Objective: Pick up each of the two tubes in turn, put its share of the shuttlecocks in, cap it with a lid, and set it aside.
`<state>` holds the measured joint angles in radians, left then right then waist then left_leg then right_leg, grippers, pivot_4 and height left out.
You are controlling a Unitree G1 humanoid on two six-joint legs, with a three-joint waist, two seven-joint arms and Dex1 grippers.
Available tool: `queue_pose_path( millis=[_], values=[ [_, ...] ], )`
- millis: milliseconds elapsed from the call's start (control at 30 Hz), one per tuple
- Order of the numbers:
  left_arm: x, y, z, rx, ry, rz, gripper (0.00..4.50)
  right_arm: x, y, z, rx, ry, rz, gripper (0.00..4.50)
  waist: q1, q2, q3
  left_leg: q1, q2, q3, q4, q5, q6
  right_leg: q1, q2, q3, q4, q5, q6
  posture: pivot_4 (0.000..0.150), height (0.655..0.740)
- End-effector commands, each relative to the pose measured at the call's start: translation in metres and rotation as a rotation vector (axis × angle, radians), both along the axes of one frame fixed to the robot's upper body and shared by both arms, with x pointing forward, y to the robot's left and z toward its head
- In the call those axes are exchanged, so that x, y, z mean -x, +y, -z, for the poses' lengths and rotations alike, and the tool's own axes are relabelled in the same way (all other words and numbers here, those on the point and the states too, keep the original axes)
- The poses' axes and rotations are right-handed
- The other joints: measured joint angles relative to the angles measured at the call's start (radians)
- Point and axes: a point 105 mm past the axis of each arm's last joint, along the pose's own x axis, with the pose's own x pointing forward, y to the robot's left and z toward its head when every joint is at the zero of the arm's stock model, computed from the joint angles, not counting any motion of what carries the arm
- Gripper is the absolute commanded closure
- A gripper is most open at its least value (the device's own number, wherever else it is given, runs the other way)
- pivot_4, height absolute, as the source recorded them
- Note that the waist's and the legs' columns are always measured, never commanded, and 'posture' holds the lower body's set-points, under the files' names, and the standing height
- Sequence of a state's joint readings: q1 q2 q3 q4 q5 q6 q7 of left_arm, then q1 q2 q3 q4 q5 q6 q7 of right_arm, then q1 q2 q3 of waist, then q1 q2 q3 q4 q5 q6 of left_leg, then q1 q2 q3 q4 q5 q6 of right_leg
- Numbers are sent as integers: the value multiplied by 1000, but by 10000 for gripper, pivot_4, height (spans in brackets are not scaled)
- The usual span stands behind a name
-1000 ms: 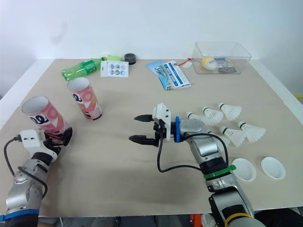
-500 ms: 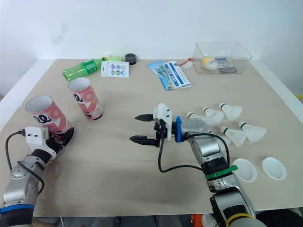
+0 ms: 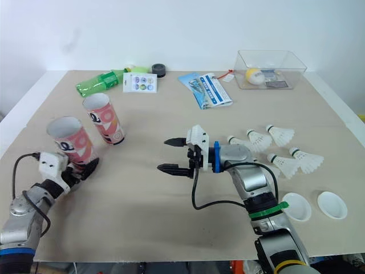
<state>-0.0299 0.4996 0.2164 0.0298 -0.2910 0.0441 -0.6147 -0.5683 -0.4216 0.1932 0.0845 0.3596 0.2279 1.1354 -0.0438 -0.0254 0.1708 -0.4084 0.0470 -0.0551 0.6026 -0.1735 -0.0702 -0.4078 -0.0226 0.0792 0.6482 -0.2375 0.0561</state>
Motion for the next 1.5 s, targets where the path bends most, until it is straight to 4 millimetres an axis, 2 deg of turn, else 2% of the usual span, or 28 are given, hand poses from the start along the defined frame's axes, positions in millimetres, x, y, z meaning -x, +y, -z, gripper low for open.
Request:
queue_pose_path(
  millis=[33,133,367,533,700,800,1100,1367,1500],
  values=[
    [15,-51,-3,-78,24,295,7500,7,-8,-22,-45,-60,12,0,0,0,0,0,0,0,0,0,0,0,0,0,0,0,0,1500,7400],
    [24,-80,-2,-134,52,465,7500,13,-14,-28,-57,-67,41,0,0,0,1,0,0,0,-1,0,0,0,0,0,0,-1,0,1500,7400],
    [25,-116,-8,-242,101,727,7500,29,-28,-36,-58,-70,119,0,-1,0,1,0,0,0,-1,0,0,-1,0,0,0,-1,-1,1500,7400],
    [18,-129,-17,-344,177,906,7500,39,-44,-42,-37,-63,176,0,0,0,2,-1,0,0,-1,0,0,-1,0,0,0,-1,0,1500,7400],
    [11,-134,-26,-415,257,1026,7500,46,-66,-56,-50,-17,279,0,-2,-2,4,-2,0,0,-1,-1,0,-1,0,0,0,-2,0,1500,7400],
    [1,-139,-31,-463,258,1055,7500,54,-89,-59,-35,33,389,0,-2,-2,4,-2,0,-1,-1,-2,3,-1,1,0,0,-3,-1,1500,7400],
    [-20,-169,-40,-488,179,1050,7500,82,-148,-38,31,76,758,0,11,-3,4,-4,-1,-2,1,-8,13,-1,1,-2,0,-5,4,1500,7400],
    [-19,-186,-35,-528,159,1109,7500,107,-168,-10,50,164,930,0,10,-3,4,-3,-1,-2,3,-8,13,0,1,-2,0,-5,3,1500,7400],
    [-22,-194,-37,-524,150,1101,7500,108,-177,3,42,199,1021,0,11,-3,4,-4,-1,-2,5,-8,13,1,0,-2,0,-6,1,1500,7400]
  ],
)
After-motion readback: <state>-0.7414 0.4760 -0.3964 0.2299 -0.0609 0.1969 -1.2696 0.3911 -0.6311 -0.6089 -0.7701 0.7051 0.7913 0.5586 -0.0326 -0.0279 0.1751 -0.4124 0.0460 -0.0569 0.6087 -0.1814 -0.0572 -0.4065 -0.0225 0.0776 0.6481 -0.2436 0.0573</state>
